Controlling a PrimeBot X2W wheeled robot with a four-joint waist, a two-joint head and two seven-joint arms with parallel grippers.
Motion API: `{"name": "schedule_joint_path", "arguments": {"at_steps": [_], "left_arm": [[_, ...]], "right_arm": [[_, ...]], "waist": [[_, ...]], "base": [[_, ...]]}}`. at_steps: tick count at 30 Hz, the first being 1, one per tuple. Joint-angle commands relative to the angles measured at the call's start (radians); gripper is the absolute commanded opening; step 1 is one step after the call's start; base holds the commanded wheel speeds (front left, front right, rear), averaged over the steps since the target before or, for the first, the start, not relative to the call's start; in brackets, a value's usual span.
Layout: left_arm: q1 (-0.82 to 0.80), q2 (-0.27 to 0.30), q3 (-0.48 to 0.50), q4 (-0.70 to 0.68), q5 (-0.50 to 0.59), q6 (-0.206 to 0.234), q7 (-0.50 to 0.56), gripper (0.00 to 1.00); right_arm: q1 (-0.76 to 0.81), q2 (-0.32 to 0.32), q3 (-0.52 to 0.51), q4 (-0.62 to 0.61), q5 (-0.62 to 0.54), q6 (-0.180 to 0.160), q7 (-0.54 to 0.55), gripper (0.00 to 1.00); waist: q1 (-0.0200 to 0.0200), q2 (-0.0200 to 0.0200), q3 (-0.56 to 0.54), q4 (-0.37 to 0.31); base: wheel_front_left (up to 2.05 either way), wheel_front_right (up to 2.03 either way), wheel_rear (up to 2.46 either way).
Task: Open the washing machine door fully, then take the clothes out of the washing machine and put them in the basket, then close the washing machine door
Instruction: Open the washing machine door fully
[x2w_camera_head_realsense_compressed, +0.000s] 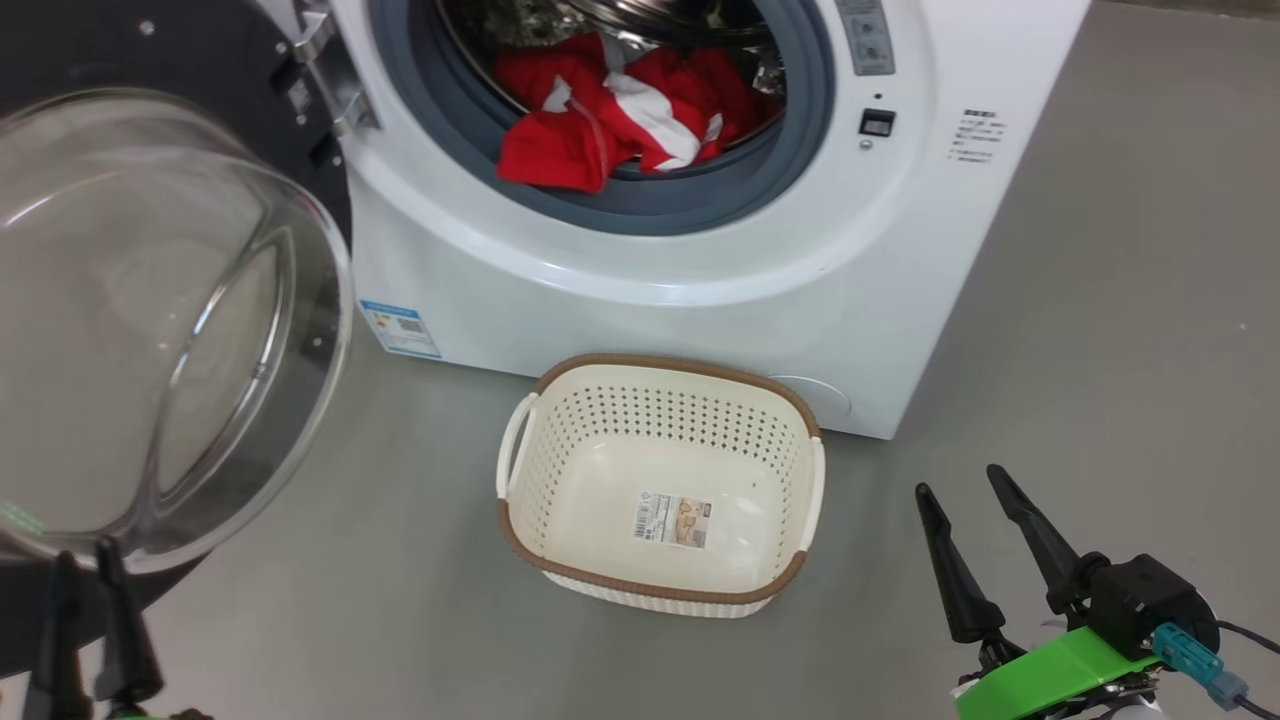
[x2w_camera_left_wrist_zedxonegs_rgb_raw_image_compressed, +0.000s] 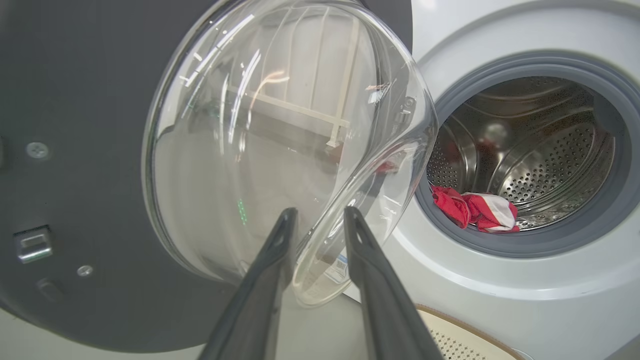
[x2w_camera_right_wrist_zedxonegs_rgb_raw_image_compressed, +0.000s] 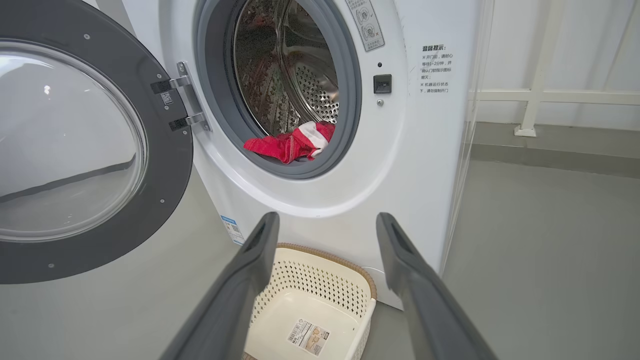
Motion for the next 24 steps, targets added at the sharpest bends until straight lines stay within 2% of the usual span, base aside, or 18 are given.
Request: {"name": "schedule_joint_path", "arguments": {"at_steps": [1, 3, 6, 7, 13, 24], "left_arm": [[0.004, 0.02, 0.013, -0.036, -0.011, 0.001, -0.005, 0.53], [0.012, 0.019, -0.01, -0.045, -0.018, 0.001, -0.005, 0.61], [0.017, 0.018, -0.044, -0.05, -0.024, 0.001, -0.005, 0.83], [0.017, 0.018, -0.054, -0.053, -0.026, 0.001, -0.005, 0.98], [0.018, 0.02, -0.115, -0.071, -0.028, 0.001, -0.005, 1.0], [0.008, 0.059, -0.223, -0.086, -0.039, 0.001, -0.005, 1.0]], "right_arm": [[-0.007, 0.001, 0.017, -0.027, 0.003, 0.007, -0.006, 1.0], [-0.009, 0.002, 0.013, -0.029, 0.002, 0.007, -0.006, 1.0], [-0.012, 0.004, 0.01, -0.033, 0.001, 0.007, -0.006, 1.0], [-0.014, 0.004, 0.009, -0.033, 0.001, 0.007, -0.006, 1.0], [-0.021, 0.007, -0.004, -0.039, -0.001, 0.007, -0.006, 1.0], [-0.024, 0.016, -0.045, -0.053, 0.001, 0.007, -0.006, 1.0]], "waist": [[0.0, -0.0001, 0.0, -0.017], [0.0, -0.0001, 0.003, -0.031], [0.0, -0.0001, 0.008, -0.054], [0.0, -0.0001, 0.01, -0.063], [0.0, -0.0001, 0.017, -0.124], [0.0, -0.0001, 0.037, -0.224]], "base": [[0.0, 0.0, 0.0], [0.0, 0.0, 0.0], [0.0, 0.0, 0.0], [0.0, 0.0, 0.0], [0.0, 0.0, 0.0], [0.0, 0.0, 0.0]]}}
